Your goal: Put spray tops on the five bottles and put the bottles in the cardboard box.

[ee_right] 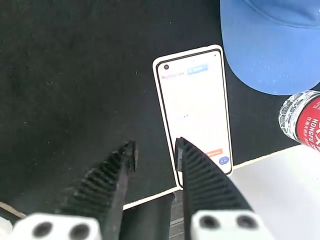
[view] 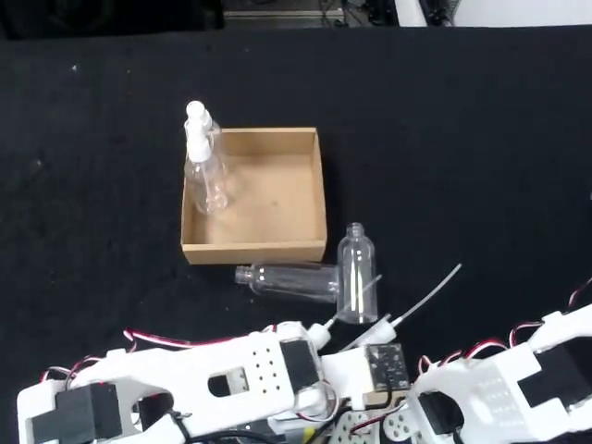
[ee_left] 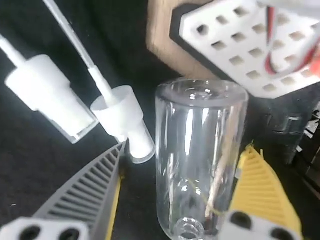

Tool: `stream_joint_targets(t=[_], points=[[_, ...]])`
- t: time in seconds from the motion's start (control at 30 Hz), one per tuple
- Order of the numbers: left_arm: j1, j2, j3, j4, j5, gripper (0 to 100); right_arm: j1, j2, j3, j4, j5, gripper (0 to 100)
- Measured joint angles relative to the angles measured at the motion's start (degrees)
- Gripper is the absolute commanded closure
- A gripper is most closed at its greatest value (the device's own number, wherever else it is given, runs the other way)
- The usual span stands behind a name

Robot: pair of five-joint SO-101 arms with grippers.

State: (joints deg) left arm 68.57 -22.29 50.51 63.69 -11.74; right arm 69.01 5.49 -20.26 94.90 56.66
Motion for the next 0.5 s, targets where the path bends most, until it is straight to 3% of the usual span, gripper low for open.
stream_joint_targets(t=[0.2,0.37,0.5], points=[[-0.09,-0.7,2.37,-1.93,0.0,68,0.0,0.0,0.0,0.0,0.0,88.8],[-0.09,-0.79,2.37,-1.93,0.09,78,0.0,0.0,0.0,0.0,0.0,88.8],[0.35,-0.26,2.37,-0.97,-0.09,79,0.0,0.0,0.0,0.0,0.0,88.8]])
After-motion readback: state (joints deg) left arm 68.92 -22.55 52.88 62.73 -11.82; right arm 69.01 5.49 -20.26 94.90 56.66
